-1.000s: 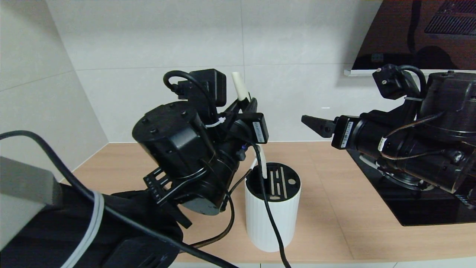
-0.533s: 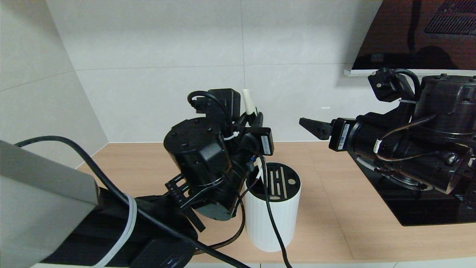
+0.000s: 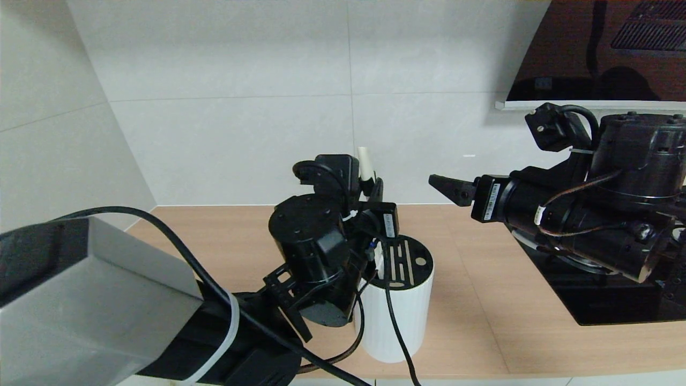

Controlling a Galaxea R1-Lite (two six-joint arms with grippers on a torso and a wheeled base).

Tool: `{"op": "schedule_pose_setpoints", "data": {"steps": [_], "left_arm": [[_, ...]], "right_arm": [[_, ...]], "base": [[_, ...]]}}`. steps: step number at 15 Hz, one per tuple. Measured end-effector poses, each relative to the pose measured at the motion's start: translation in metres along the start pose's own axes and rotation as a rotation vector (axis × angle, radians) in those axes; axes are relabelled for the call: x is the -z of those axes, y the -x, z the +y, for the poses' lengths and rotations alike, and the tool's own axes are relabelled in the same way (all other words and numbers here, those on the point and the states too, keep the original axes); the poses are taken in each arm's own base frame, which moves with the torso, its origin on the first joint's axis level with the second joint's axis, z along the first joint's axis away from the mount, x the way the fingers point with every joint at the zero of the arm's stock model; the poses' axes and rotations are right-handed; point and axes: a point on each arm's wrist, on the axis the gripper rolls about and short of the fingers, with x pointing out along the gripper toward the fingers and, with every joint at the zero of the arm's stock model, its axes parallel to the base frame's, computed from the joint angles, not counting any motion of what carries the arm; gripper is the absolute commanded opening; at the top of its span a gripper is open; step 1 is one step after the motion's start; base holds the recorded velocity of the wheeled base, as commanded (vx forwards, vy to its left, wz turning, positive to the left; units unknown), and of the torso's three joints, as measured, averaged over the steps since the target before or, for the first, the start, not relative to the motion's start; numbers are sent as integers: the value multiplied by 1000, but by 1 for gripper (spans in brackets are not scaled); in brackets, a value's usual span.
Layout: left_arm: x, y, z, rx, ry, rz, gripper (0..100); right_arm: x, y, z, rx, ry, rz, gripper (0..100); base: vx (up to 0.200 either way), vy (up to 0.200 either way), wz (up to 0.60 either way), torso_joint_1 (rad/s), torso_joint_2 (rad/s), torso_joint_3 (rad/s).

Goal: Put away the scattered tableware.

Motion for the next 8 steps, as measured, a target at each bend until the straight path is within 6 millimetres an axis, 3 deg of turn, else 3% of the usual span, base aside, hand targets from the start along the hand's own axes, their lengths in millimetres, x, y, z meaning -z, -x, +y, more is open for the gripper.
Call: {"op": "schedule_pose_setpoints", "data": {"steps": [3,8], "left_arm": [[14,1,-3,9,-25,37,0],[2,6,-9,22,2,0,0]], "right_arm": [[0,0,0,0,0,1,100],[2,-2,-1,3,1,7,100]], "base": [[0,0,0,0,0,0],[0,0,0,0,0,0]]}}
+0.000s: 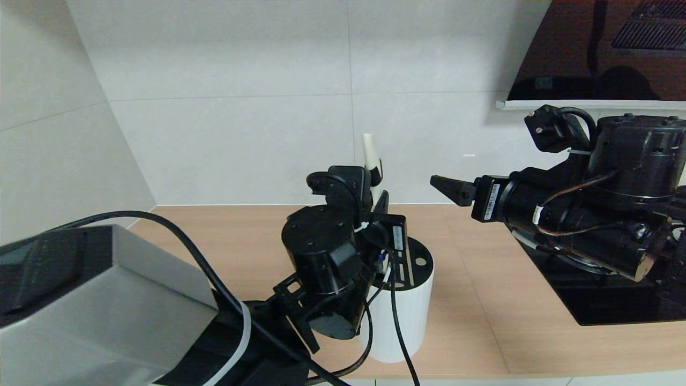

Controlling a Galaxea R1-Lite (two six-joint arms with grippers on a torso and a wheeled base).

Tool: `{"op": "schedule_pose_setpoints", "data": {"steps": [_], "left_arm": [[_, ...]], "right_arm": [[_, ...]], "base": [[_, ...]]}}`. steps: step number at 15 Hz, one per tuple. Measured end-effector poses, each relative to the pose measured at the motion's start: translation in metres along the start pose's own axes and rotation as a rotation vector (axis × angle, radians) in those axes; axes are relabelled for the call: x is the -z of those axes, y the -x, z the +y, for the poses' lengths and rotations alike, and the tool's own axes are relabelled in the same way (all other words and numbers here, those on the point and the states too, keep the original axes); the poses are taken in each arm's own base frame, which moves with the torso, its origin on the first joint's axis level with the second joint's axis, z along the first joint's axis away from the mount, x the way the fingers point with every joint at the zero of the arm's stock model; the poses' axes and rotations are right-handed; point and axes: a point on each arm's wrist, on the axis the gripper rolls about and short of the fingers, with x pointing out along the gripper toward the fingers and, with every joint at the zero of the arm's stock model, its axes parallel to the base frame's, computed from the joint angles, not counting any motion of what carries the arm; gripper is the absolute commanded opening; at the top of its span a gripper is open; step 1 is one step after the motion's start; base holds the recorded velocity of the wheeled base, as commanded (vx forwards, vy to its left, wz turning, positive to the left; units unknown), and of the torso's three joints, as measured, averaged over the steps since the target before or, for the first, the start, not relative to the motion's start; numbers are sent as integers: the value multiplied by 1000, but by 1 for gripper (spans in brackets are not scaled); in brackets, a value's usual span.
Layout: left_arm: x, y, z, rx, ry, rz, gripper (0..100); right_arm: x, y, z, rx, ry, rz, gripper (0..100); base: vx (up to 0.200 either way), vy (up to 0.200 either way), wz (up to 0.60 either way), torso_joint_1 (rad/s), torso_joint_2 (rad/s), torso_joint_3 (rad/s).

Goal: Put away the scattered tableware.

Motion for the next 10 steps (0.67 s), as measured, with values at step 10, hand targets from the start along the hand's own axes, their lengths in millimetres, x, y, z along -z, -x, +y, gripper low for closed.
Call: {"op": "schedule_pose_setpoints", "data": {"steps": [10], "left_arm": [[19,7,-2,13,-37,60,0]], "right_arm": [[1,0,0,-1,0,2,100]], "base": [[0,0,0,0,0,0]]}}
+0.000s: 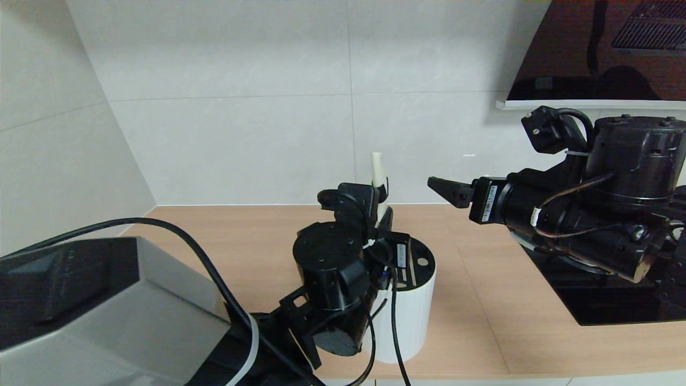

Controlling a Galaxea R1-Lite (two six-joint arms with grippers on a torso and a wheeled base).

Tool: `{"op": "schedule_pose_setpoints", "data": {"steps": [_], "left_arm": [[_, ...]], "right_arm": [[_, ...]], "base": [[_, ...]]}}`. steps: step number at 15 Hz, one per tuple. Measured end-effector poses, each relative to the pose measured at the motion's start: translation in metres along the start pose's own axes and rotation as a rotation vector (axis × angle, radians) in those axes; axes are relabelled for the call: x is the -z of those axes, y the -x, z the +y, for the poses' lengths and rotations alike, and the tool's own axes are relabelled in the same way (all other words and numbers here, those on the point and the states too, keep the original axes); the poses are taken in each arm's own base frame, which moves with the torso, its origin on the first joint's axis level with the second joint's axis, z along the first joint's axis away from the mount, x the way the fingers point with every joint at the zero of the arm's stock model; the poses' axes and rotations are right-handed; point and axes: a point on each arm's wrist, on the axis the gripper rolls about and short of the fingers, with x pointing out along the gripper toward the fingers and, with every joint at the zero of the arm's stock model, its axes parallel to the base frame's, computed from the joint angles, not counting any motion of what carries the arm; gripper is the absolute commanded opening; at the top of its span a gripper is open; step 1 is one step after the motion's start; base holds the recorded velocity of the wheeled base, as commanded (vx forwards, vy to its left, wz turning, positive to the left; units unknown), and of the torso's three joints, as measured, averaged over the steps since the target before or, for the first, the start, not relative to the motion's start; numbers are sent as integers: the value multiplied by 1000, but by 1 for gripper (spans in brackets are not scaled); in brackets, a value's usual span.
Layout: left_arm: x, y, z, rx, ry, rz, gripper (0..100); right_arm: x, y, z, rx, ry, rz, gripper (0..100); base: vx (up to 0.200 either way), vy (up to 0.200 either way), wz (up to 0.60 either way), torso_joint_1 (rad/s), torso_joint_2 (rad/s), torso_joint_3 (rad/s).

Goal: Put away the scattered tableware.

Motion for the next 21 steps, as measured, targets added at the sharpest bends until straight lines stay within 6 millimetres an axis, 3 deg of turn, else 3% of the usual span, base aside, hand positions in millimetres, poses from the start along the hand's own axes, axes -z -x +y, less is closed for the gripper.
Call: {"op": "schedule_pose_setpoints", "data": {"steps": [9,21], "left_arm": [[33,-6,0,-8,-46,73,0],[50,-1,4,-7,-82,128,0]], "right_arm": [[0,0,0,0,0,0,100],[1,0,0,1,0,2,100]], "base": [[0,0,0,0,0,0],[0,0,0,0,0,0]]}}
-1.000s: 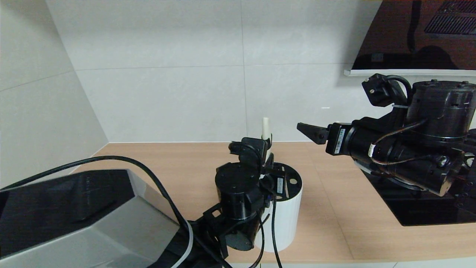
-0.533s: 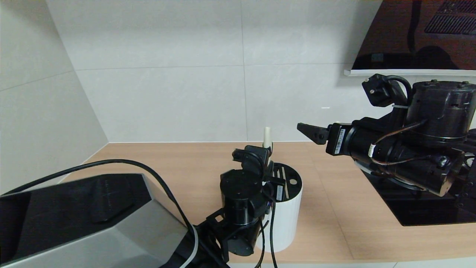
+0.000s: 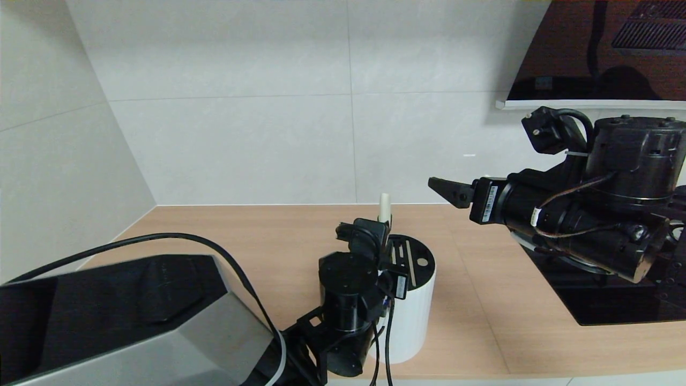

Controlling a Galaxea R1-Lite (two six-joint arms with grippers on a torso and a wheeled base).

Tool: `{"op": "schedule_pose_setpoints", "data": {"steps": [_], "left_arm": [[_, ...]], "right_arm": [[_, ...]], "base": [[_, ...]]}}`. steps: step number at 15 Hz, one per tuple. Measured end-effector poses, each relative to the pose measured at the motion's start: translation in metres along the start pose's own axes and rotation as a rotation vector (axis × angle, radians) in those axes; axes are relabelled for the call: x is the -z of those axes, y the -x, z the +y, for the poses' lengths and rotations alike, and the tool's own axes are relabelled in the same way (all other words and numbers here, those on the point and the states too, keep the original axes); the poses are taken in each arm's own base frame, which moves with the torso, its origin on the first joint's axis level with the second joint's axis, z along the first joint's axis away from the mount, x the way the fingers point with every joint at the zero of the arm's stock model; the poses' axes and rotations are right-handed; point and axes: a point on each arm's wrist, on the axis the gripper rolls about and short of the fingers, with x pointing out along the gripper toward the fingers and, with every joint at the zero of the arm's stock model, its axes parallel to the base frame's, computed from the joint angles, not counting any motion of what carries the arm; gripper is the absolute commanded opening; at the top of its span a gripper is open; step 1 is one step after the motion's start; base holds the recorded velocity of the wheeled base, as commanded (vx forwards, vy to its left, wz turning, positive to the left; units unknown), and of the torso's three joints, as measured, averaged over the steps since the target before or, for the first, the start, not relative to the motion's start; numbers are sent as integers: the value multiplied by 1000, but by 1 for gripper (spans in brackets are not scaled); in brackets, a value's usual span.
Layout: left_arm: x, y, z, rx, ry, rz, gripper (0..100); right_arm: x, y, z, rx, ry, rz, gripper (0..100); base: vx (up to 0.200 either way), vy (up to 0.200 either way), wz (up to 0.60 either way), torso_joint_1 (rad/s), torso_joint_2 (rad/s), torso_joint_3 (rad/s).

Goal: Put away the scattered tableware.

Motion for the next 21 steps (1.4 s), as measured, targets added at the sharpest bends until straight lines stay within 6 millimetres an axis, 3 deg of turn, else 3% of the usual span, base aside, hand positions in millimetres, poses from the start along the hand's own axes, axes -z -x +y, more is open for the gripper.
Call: {"op": "schedule_pose_setpoints", "data": {"steps": [3,4,13,19,21], "left_arm": [[2,0,0,1,-4,6,0],[3,0,0,1,-5,7,100],[0,1,1,3,2,0,100],[-38,32,10,136,64,-96,100],[-59,52,21,177,82,-133,100]], "right_arm": [[0,0,0,0,0,0,100],[0,0,0,1,0,1,100],[0,1,0,2,1,1,100],[-2,3,0,2,2,-8,100],[-2,6,-1,3,4,-10,100]], "base": [[0,0,0,0,0,0],[0,0,0,0,0,0],[0,0,0,0,0,0],[0,0,0,0,0,0],[0,0,0,0,0,0]]}}
